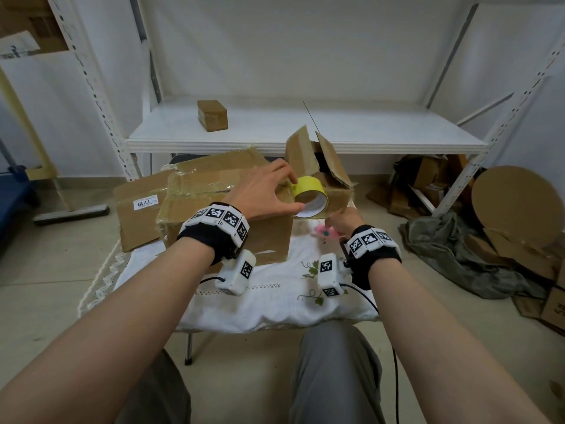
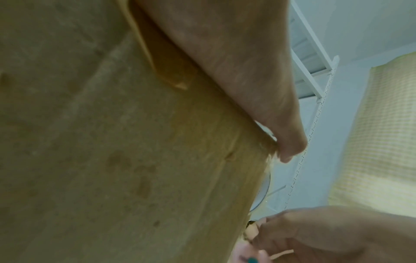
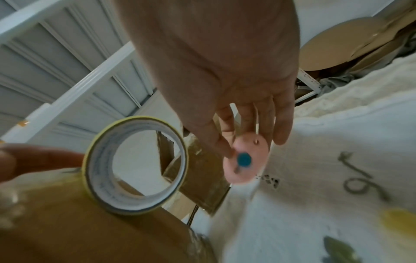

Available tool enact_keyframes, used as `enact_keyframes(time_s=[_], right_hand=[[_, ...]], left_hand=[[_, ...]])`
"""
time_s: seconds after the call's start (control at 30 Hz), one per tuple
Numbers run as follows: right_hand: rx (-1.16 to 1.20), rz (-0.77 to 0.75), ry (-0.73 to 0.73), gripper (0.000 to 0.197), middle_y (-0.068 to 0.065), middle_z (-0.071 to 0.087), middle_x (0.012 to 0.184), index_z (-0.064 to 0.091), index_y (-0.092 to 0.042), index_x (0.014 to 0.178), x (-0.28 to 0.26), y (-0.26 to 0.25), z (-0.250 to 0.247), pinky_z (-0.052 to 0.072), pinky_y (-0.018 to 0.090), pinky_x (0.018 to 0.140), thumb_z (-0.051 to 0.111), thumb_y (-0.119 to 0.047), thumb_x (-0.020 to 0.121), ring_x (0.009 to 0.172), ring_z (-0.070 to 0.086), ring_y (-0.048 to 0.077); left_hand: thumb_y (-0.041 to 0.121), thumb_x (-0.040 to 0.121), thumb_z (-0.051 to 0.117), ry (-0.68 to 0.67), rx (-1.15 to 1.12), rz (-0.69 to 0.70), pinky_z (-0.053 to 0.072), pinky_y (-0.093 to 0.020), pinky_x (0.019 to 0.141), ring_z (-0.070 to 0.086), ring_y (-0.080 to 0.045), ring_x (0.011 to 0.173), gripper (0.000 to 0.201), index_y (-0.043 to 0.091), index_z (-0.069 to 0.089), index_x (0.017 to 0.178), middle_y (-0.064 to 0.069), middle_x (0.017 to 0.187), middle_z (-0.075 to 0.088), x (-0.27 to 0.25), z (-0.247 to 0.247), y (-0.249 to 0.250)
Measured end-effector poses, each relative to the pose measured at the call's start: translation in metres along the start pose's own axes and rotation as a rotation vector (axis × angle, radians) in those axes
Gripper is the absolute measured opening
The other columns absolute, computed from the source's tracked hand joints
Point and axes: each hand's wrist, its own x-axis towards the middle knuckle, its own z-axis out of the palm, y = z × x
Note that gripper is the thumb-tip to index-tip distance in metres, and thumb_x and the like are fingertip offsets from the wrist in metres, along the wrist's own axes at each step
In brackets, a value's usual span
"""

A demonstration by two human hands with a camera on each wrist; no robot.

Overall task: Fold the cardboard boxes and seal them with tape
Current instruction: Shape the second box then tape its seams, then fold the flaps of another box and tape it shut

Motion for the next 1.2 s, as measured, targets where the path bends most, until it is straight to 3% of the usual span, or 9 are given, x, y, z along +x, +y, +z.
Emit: enact_keyframes(time_s=[0.07,0.13,0.2,0.3,0.4,0.53,0.73,1.03,1.2], right_hand=[[0.056,-0.027,0.096,0.014,0.011,0.065,0.104,0.064,-0.008,0.107,-0.001,-0.006,0.000,0.058,0.030,0.082,0.054,-0.010,0.098,0.094,0.062,0.025],[0.326,-0.069,0.178,0.017,0.012,0.069,0.106,0.067,-0.010,0.106,-0.008,-0.017,-0.002,0.058,0.036,0.077,0.053,-0.017,0.097,0.100,0.066,0.028],[0.532,-0.089,0.082,0.026,0.004,0.070,0.098,0.065,-0.014,0.108,-0.014,-0.029,-0.002,0.054,0.028,0.065,0.059,-0.037,0.097,0.090,0.068,0.021],[0.451,-0.084,-0.155,0.083,0.003,0.065,0.123,0.060,-0.025,0.125,-0.022,-0.040,0.002,0.059,0.042,0.083,0.067,-0.084,0.068,0.111,0.066,0.025],[0.445,-0.095,-0.189,0.074,0.005,0.054,0.128,0.045,-0.024,0.132,-0.025,-0.040,0.010,0.059,0.048,0.090,0.076,-0.063,0.078,0.115,0.062,0.026],[0.533,-0.123,-0.165,0.063,0.006,0.049,0.126,0.044,-0.019,0.131,-0.021,-0.038,0.016,0.061,0.048,0.087,0.080,-0.036,0.083,0.115,0.058,0.025],[0.510,-0.110,-0.141,0.058,0.011,0.058,0.128,0.046,-0.024,0.126,-0.021,-0.044,0.017,0.063,0.040,0.078,0.080,-0.034,0.079,0.114,0.062,0.027],[0.422,-0.001,0.039,0.056,0.005,0.051,0.120,0.042,-0.023,0.131,-0.017,-0.012,0.007,0.057,0.050,0.089,0.074,-0.029,0.085,0.109,0.057,0.028],[0.379,0.002,0.089,0.070,0.007,0.056,0.127,0.042,-0.018,0.135,-0.012,-0.004,0.010,0.054,0.042,0.090,0.080,-0.034,0.079,0.113,0.058,0.026]], left_hand=[[0.074,0.074,0.057,0.013,0.004,0.011,0.044,-0.039,0.091,0.054,-0.013,0.101,0.055,0.030,0.059,0.106,0.010,0.117,0.056,0.000,0.000,0.001],[0.067,0.078,0.065,0.016,-0.013,0.016,0.041,-0.040,0.099,0.055,-0.013,0.101,0.047,0.028,0.060,0.104,0.010,0.113,0.059,0.000,0.000,0.002],[0.065,0.079,0.066,0.012,-0.033,0.025,0.045,-0.038,0.096,0.057,-0.013,0.098,0.044,0.028,0.062,0.103,0.010,0.110,0.062,-0.001,0.000,0.001],[0.068,0.077,0.062,0.005,-0.054,0.036,0.050,-0.037,0.085,0.058,-0.011,0.093,0.045,0.029,0.063,0.102,0.011,0.106,0.063,-0.001,0.001,0.000],[0.071,0.077,0.055,0.001,-0.049,0.043,0.052,-0.036,0.085,0.058,-0.010,0.093,0.052,0.029,0.065,0.104,0.010,0.105,0.064,0.000,0.001,0.001],[0.072,0.076,0.050,0.012,-0.017,0.056,0.052,-0.036,0.083,0.058,-0.011,0.090,0.054,0.027,0.066,0.103,0.008,0.101,0.064,0.000,0.001,0.002],[0.073,0.078,0.044,-0.017,0.023,0.061,0.051,-0.034,0.082,0.056,-0.011,0.089,0.055,0.027,0.063,0.102,0.008,0.100,0.062,0.001,0.002,0.002],[0.070,0.084,0.034,-0.025,0.131,0.095,0.048,-0.037,0.086,0.055,-0.014,0.097,0.054,0.026,0.063,0.096,0.006,0.107,0.061,0.003,0.006,0.000],[0.065,0.087,0.032,-0.039,0.184,0.116,0.041,-0.032,0.088,0.049,-0.015,0.108,0.046,0.027,0.057,0.093,0.006,0.108,0.059,0.003,0.008,0.002]])
